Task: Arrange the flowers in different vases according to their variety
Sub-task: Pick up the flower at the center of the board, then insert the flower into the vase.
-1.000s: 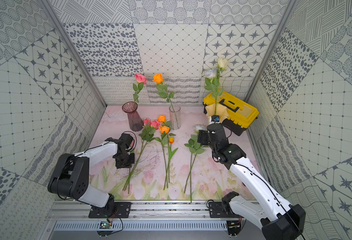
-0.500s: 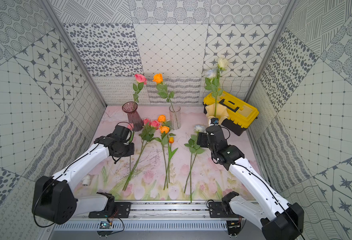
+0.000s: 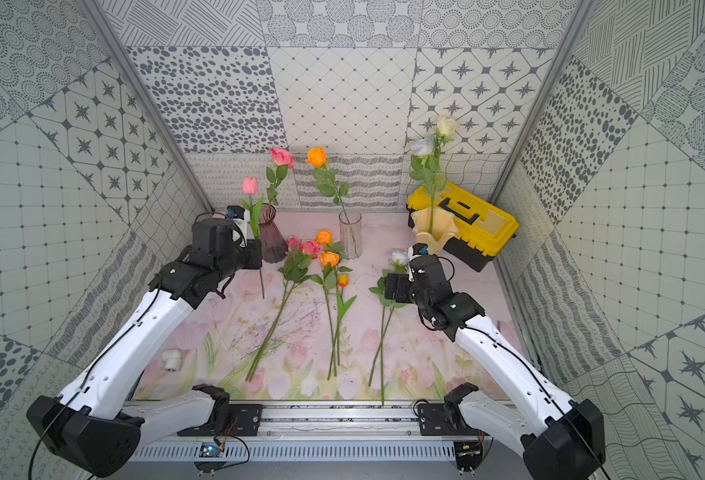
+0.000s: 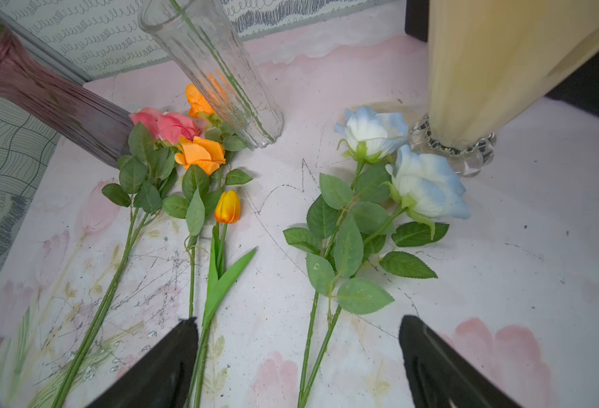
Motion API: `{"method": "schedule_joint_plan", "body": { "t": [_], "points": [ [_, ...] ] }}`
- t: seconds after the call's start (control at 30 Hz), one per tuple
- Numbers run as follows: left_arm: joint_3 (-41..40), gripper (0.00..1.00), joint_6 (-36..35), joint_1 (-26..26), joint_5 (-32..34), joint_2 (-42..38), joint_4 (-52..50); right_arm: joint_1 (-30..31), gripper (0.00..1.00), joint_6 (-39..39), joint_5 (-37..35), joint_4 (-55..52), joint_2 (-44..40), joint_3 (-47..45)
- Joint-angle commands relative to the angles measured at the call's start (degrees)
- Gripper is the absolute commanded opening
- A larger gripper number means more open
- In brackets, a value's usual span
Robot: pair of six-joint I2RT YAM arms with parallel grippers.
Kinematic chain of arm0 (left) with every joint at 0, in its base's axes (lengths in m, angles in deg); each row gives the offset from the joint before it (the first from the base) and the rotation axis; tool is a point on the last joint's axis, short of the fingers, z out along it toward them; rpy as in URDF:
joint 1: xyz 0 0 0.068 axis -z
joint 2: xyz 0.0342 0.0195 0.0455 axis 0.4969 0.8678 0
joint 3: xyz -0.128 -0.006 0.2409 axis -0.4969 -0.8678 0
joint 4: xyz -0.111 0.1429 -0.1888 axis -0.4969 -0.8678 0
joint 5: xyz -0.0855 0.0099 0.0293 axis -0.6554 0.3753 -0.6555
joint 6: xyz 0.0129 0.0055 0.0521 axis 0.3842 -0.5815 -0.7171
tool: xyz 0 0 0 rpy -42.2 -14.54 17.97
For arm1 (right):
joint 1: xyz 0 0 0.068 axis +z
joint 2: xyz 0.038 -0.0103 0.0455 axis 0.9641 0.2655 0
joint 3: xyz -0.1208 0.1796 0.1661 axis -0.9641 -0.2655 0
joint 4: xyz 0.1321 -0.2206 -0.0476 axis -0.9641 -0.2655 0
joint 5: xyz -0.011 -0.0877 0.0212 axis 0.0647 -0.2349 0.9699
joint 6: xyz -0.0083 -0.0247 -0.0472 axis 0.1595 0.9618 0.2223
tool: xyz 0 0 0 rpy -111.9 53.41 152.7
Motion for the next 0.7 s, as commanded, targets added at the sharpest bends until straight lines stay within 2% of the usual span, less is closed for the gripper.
{"method": "schedule_joint_plan", "body": {
  "t": [0.0, 0.4, 0.53, 0.67],
  "points": [
    [8.86, 0.0, -11.15, 0.03, 1.75, 4.98, 12.54, 0.27, 0.95, -0.7, 3.01, 2.01, 0.53, -0.59],
    [29.92, 0.0, -17.9, -5.0, 0.86, 21.49, 23.75, 0.27, 0.96, -2.0, 3.3, 1.96, -0.35, -2.99],
    [32.28, 0.0, -16.79, -6.83, 0.37, 26.24, 28.07, 0.27, 0.96, -2.62, 3.07, 1.98, -1.5, -3.47],
    [31.09, 0.0, -16.15, -7.69, 0.81, 29.96, 32.45, 0.27, 0.96, -3.2, 2.79, 1.58, -2.3, -3.68]
  ]
}}
